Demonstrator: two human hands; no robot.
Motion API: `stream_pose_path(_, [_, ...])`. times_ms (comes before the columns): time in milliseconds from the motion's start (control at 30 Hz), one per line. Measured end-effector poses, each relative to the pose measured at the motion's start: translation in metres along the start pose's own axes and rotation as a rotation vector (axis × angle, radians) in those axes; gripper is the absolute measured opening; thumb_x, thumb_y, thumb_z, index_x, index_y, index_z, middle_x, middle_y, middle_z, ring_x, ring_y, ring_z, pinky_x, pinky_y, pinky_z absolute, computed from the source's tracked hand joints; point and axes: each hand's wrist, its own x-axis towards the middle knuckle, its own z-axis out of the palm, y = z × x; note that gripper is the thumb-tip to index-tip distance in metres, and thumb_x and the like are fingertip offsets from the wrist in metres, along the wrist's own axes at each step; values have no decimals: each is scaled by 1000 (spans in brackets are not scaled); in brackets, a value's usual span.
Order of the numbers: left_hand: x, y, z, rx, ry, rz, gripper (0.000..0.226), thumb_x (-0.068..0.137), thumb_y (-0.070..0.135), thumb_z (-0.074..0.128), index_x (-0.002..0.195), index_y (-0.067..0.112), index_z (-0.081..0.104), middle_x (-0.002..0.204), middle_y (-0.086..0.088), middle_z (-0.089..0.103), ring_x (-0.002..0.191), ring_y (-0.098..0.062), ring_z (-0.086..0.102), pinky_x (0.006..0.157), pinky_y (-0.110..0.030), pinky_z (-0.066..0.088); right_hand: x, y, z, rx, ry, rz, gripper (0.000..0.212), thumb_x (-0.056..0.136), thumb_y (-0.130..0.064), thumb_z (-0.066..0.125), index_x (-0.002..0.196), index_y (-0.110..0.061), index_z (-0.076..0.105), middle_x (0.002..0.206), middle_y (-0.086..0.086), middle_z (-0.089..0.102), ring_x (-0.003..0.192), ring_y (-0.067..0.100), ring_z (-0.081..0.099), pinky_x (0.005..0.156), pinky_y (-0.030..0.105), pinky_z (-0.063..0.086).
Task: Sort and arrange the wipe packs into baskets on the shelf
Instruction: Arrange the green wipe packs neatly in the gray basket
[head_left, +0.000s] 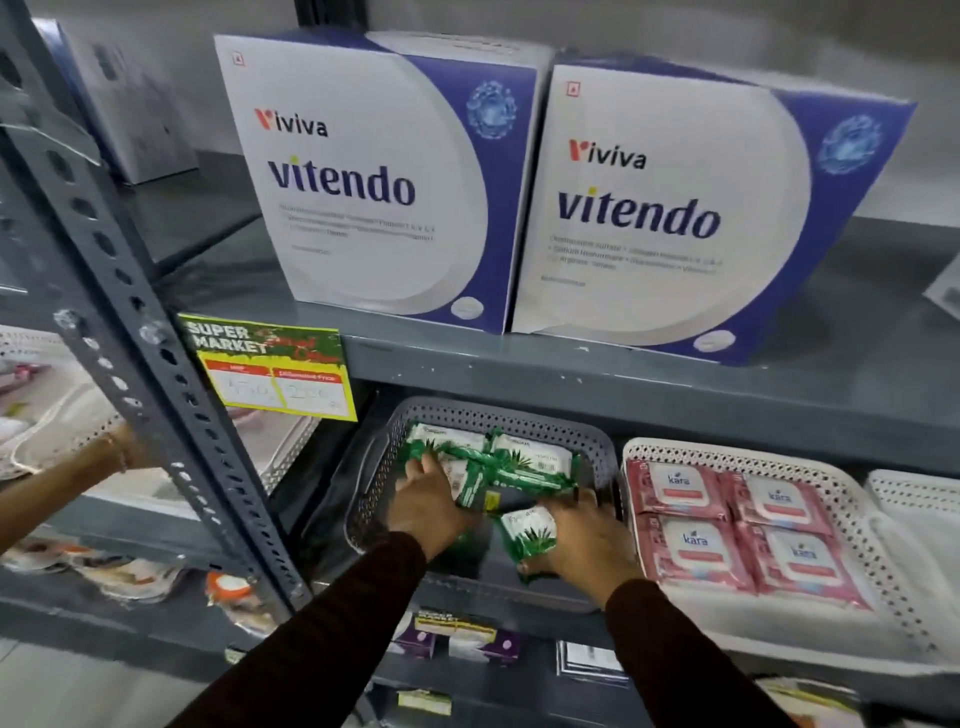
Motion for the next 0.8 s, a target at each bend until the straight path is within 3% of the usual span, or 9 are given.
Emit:
stream_pose_path(133, [3,-19,-9,235,-83,170,75,82,23,63,148,20,28,146,-8,41,130,-32,40,102,-45,40,-2,-2,6,-80,-3,21,96,62,-82,62,142,-34,42,147,13,40,127,34,45,95,41,49])
stream_pose_path(200, [7,-31,-12,244,-161,283,77,81,4,58,150,23,28,152,-6,37,137,-29,35,109,-45,34,1,2,6,-86,-19,-25,96,65,-76,66,146,-34,36,151,10,37,135,33,36,103,46,41])
stream_pose_path(267, [9,-39,-14,232,-269,382,85,81,-8,52,153,24,22,159,-2,22,145,-26,18,116,-45,20,3,10,4,-53,-13,-144,93,73,-55,75,151,-34,28,159,4,27,146,30,19,114,52,27])
stream_pose_path(333, [12,-46,-15,236,-301,471,92,79,-12,50,153,34,20,161,8,13,147,-23,5,118,-48,8,4,16,5,59,-17,-248,87,83,-31,74,153,-33,23,163,-1,19,151,25,9,119,49,18])
stream_pose_path(400, [10,-47,-16,215,-328,467,94,79,-12,47,153,37,16,161,12,6,147,-22,-4,117,-52,-4,3,15,12,81,-52,-266,86,90,-28,67,156,-29,12,164,-1,12,152,22,4,121,47,9])
stream_pose_path(533, [8,-36,-13,162,-325,360,90,84,-2,40,154,27,-9,158,8,-20,144,-25,-21,113,-52,-15,14,0,31,26,-117,-156,83,98,-53,39,154,-27,-16,162,2,-20,150,27,-17,118,59,-3])
stream_pose_path(633, [9,-30,-5,161,-327,293,88,91,28,43,150,27,-22,151,11,-34,141,-25,-28,112,-55,-18,24,-16,36,20,-129,-94,81,98,-60,27,151,-28,-25,156,8,-35,146,33,-26,115,62,-10])
stream_pose_path(733, [11,-29,-2,236,-341,312,102,84,66,44,147,30,-27,146,13,-40,135,-21,-34,110,-56,-19,29,-26,39,-46,-59,-131,82,97,-62,23,150,-25,-27,151,11,-40,141,35,-34,111,63,-18])
stream_pose_path(800, [13,-31,-1,270,-339,346,104,81,72,43,148,31,-24,149,13,-38,137,-23,-33,110,-57,-19,32,-27,40,-76,-23,-169,83,97,-61,24,152,-21,-24,154,11,-37,141,33,-35,110,61,-19])
